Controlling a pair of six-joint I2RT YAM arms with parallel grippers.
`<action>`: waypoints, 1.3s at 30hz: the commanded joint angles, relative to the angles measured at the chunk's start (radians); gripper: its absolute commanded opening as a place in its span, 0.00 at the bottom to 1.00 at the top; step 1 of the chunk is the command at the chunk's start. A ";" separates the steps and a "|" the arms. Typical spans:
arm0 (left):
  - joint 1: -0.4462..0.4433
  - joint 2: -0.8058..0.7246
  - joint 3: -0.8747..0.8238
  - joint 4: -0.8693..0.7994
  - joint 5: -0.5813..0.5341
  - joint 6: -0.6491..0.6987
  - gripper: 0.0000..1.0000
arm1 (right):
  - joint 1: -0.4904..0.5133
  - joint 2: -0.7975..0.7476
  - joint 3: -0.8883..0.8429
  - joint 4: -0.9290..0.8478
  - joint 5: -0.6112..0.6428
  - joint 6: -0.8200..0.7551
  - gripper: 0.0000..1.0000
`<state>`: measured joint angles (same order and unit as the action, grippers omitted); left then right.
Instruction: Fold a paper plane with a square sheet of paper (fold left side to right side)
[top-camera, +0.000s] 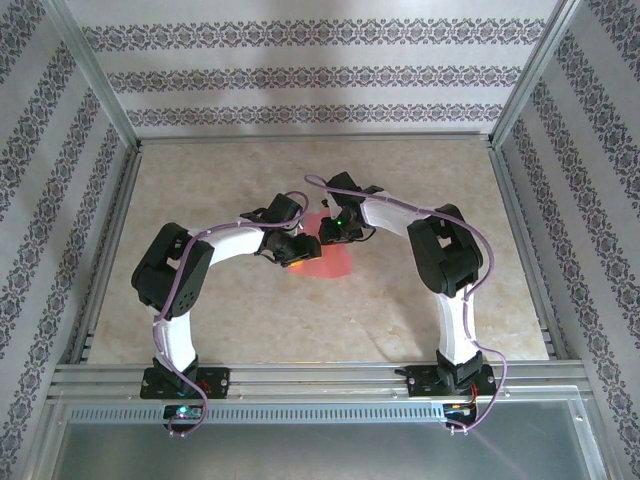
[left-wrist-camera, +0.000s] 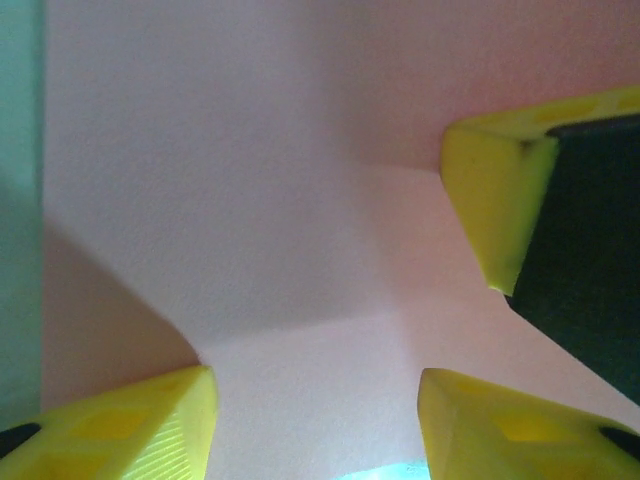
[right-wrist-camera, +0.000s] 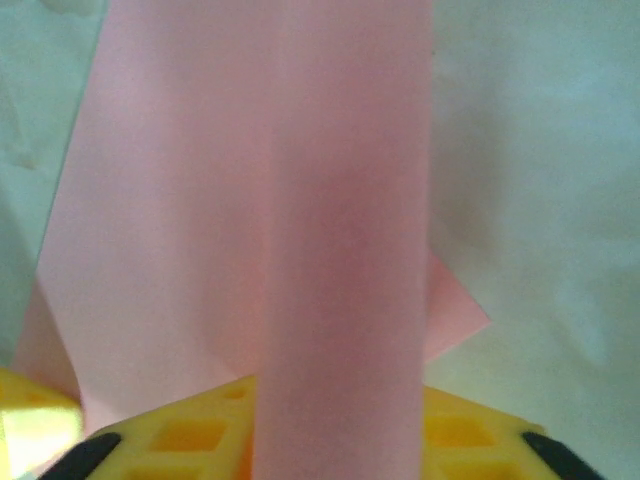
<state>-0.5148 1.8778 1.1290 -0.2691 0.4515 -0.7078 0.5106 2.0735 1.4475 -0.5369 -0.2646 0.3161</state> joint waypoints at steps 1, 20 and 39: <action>0.007 -0.067 -0.024 0.036 -0.042 0.014 0.60 | -0.027 -0.053 -0.023 -0.026 -0.056 -0.002 0.26; 0.286 -0.492 -0.311 0.680 0.477 -0.077 0.80 | -0.278 -0.486 -0.177 0.098 -0.535 -0.019 0.20; 0.174 -0.379 -0.086 0.938 0.720 -0.207 0.74 | -0.239 -0.714 -0.073 0.159 -0.958 0.039 0.19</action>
<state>-0.3252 1.4994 0.9977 0.6189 1.1278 -0.9295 0.2523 1.3808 1.3415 -0.4076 -1.1622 0.3431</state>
